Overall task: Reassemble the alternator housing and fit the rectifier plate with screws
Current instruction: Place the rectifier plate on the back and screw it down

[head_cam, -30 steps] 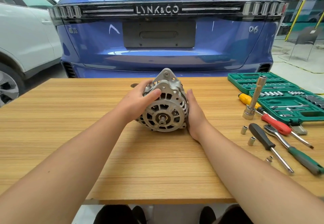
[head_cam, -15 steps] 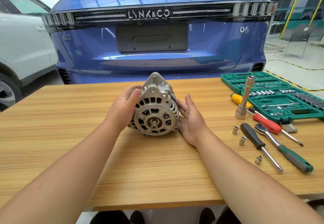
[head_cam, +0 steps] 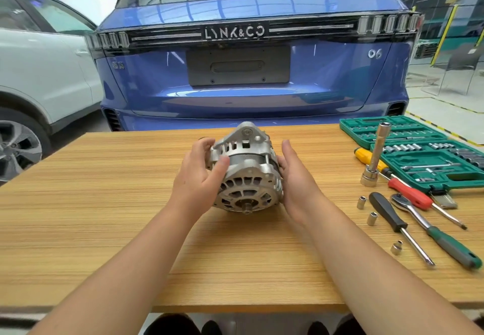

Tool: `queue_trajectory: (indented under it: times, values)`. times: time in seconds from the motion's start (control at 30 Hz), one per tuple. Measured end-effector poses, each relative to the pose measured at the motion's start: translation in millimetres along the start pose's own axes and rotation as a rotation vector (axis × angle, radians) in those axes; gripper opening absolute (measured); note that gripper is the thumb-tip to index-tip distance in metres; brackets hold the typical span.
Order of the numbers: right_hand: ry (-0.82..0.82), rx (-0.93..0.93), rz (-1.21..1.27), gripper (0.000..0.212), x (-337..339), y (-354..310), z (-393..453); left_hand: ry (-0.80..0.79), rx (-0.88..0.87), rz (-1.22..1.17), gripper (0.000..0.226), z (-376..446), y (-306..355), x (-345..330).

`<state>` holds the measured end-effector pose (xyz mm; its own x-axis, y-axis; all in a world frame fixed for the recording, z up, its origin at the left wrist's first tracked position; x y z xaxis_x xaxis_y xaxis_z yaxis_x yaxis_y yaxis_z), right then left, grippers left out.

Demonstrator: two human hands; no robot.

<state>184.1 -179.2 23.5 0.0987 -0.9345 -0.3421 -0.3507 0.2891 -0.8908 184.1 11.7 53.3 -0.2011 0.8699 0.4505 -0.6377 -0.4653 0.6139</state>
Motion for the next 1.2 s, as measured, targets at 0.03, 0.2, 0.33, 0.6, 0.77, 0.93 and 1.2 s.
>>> queue_trajectory:
  times: [0.03,0.2,0.33,0.6,0.77,0.93,1.2]
  values:
    - [-0.010,-0.035,-0.026,0.063,-3.1,-5.2,-5.5,0.009,-0.036,0.039,0.061,-3.9,3.9,1.2]
    - [0.026,-0.134,-0.113,0.051,-26.2,-26.9,-19.4,0.123,-0.100,-0.013,0.051,-26.3,14.4,1.9]
    - [0.172,-0.089,-0.145,0.039,-39.2,-21.8,-24.4,0.371,0.067,-0.227,0.047,-38.5,12.2,6.3]
    - [0.170,0.001,-0.356,0.043,-32.1,-24.0,-40.0,0.393,0.677,-0.658,0.056,-53.0,-0.9,-13.2]
    - [0.112,0.049,-0.435,0.058,-30.9,-22.3,-44.0,0.301,0.648,-0.808,0.055,-65.7,-2.7,-19.8]
    - [0.203,-0.187,-0.494,0.042,-32.5,-36.9,-50.3,0.271,0.724,-0.952,0.075,-63.0,-12.4,-12.0]
    - [0.385,-0.088,-0.477,0.038,-51.1,-42.3,-47.7,-0.063,0.864,-0.609,0.046,-18.5,-8.2,1.9]
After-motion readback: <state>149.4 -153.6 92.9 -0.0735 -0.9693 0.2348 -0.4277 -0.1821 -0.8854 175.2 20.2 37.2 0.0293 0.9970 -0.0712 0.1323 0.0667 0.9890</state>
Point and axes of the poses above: each hand's wrist, its own z-axis towards the middle knuckle, its own x-axis out of the back of the hand, y = z × x, the point moved 6 cm from there along z, towards the middle knuckle, and after that the axes turned 15 degrees about -x, right-handed, at the moved point
